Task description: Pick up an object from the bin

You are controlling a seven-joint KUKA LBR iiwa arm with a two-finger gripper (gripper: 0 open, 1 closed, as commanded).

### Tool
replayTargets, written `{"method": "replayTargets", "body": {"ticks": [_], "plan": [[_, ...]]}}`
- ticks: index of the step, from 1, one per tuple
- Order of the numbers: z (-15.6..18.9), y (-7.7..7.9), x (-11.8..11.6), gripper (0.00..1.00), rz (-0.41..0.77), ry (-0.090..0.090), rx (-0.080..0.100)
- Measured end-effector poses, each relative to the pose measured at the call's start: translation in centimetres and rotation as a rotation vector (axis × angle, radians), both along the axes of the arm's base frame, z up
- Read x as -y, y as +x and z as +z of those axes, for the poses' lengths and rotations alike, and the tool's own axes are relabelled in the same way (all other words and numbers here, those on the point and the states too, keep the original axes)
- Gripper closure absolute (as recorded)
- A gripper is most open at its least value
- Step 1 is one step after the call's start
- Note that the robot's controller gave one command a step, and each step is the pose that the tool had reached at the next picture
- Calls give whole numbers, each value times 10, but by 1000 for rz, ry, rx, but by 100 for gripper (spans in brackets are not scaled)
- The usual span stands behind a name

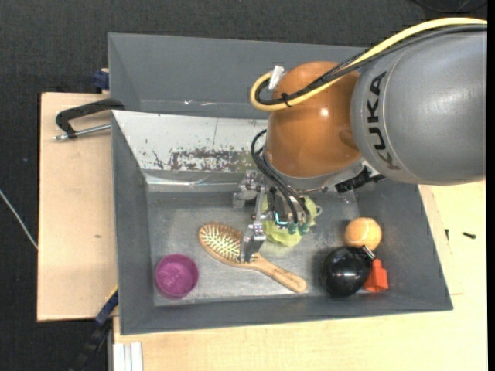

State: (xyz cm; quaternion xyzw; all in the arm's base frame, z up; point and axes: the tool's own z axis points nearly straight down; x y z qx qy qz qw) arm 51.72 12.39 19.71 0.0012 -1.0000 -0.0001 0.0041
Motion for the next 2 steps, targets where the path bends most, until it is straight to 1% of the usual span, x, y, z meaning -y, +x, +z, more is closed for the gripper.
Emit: {"method": "replayTargets", "body": {"ticks": [1,2], "plan": [[4,2,1,0,-2,1,8],[-46,3,3,0,-98,2,11]]}}
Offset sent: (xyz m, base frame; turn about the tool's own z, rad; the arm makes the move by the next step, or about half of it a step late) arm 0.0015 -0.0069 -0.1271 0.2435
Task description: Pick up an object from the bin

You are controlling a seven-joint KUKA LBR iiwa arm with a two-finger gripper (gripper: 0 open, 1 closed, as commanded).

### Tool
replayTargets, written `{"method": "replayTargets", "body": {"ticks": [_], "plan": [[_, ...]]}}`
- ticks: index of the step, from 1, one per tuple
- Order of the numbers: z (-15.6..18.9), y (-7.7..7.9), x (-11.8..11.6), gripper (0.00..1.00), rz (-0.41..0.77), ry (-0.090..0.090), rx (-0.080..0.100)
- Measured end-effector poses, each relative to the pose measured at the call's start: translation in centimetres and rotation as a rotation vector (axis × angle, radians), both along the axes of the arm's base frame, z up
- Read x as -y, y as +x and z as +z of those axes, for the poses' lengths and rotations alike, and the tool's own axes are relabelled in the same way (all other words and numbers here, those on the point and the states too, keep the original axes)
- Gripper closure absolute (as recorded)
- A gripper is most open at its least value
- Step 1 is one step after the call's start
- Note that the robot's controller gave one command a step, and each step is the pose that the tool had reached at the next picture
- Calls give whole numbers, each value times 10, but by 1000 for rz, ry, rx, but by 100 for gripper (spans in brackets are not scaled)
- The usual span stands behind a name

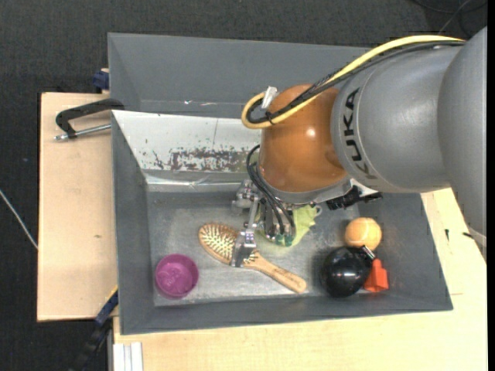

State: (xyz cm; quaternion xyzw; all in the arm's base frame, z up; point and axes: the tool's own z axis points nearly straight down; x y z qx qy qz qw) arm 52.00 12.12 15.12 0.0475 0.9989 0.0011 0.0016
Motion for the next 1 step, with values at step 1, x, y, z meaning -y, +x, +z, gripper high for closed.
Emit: {"method": "replayTargets", "body": {"ticks": [1], "plan": [[-35,2,0,0,-31,-2,-8]]}}
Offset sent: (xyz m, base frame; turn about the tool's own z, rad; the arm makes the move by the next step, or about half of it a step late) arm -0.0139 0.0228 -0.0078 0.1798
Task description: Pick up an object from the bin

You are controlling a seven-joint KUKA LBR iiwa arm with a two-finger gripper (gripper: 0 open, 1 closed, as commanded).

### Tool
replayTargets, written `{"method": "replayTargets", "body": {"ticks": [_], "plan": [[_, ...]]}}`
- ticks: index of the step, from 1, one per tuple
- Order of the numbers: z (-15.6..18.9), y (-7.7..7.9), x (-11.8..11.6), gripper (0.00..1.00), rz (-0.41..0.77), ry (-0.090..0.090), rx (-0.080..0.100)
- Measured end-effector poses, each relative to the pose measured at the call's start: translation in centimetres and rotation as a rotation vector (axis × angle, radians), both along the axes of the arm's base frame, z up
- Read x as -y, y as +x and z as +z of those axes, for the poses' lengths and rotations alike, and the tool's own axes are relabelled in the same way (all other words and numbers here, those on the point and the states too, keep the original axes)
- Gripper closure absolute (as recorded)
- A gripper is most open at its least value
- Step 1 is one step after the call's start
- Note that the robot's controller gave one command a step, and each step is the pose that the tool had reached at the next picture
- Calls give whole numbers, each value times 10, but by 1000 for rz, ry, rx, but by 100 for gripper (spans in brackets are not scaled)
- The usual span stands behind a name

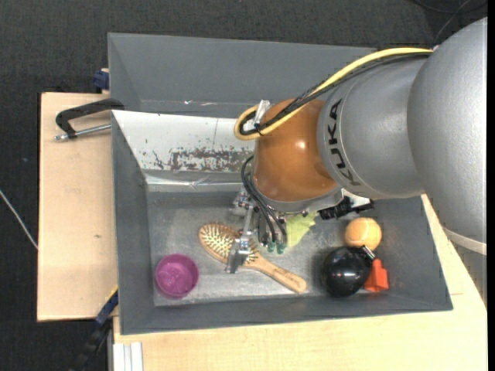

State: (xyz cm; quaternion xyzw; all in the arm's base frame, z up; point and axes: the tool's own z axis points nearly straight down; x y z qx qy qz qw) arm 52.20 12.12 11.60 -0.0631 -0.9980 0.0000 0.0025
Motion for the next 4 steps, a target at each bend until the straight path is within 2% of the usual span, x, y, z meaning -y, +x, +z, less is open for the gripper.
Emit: {"method": "replayTargets", "body": {"ticks": [1,2,3,4], "plan": [[22,-11,-18,0,-137,1,8],[-21,-16,-2,0,-134,2,10],[-37,-8,2,100,-245,11,35],[-37,-8,2,100,-245,11,35]]}}
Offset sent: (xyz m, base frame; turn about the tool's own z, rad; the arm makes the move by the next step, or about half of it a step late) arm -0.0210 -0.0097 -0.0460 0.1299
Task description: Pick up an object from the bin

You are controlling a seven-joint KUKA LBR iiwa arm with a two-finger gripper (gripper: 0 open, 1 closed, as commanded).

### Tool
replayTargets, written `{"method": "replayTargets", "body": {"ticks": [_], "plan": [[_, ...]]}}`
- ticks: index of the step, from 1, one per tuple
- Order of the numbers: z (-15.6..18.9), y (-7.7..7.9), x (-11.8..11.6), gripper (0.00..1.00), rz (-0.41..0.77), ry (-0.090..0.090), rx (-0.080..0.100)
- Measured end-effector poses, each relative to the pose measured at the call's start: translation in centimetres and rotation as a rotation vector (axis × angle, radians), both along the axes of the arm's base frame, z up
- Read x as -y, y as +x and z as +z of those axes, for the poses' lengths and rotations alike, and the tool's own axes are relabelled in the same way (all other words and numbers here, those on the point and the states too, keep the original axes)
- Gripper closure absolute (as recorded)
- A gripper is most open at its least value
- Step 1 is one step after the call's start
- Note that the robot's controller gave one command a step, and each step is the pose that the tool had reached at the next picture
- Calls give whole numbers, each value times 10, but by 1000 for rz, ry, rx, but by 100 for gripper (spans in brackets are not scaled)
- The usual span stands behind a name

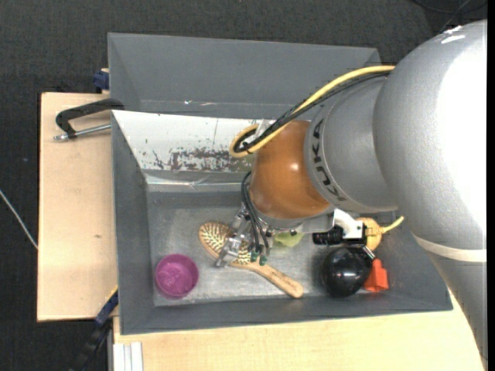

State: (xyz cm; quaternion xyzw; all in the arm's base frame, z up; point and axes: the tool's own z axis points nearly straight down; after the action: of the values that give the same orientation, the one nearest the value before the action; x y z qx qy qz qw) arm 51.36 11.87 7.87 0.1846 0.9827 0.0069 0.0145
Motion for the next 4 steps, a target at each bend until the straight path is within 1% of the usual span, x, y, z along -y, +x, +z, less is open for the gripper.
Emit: {"method": "replayTargets", "body": {"ticks": [1,2,3,4], "plan": [[1,1,0,100,1,-1,-3],[8,0,-1,100,1,-2,-10],[28,-3,0,100,1,-5,-23],[42,-3,1,100,2,-6,-24]]}}
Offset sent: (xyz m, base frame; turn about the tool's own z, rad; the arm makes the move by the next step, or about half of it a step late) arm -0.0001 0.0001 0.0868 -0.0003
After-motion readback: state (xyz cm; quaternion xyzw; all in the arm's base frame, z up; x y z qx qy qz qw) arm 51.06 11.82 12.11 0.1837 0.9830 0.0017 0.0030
